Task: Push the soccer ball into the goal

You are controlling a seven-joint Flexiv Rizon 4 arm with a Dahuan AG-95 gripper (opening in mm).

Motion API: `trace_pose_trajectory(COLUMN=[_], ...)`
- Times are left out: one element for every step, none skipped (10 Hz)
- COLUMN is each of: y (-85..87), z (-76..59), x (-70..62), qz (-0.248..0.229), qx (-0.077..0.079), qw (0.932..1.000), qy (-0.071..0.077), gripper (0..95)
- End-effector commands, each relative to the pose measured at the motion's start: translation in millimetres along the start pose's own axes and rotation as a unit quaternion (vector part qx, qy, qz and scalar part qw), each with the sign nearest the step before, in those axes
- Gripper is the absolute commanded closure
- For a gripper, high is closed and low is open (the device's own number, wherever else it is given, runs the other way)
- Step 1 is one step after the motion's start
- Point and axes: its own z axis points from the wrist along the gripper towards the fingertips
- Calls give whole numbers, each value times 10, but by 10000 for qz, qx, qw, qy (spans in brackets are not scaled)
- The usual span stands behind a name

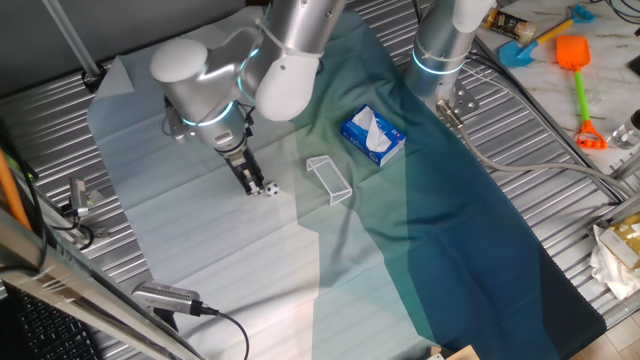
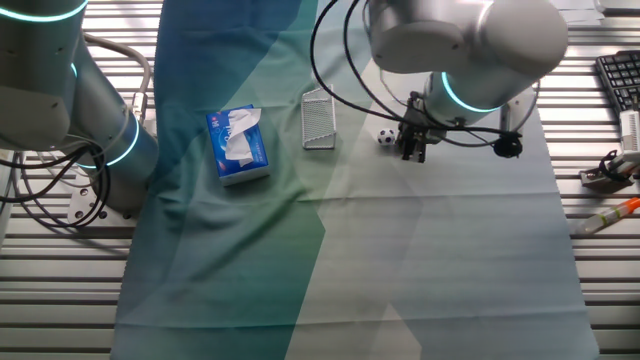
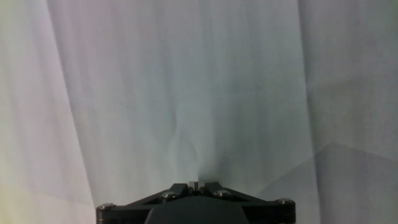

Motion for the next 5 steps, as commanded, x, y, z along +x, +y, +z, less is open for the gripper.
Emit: trace_pose_trajectory(y=[11,7,8,17,20], z=[-20,-1,19,61,84], x=[54,105,148,233,281], qz=[-7,-14,-14,-15,-17], qx=[-21,-33,-41,-52,-53], qw=[10000,10000,10000,10000,10000], qy=[67,59,52,32,23], gripper=[950,950,950,950,950])
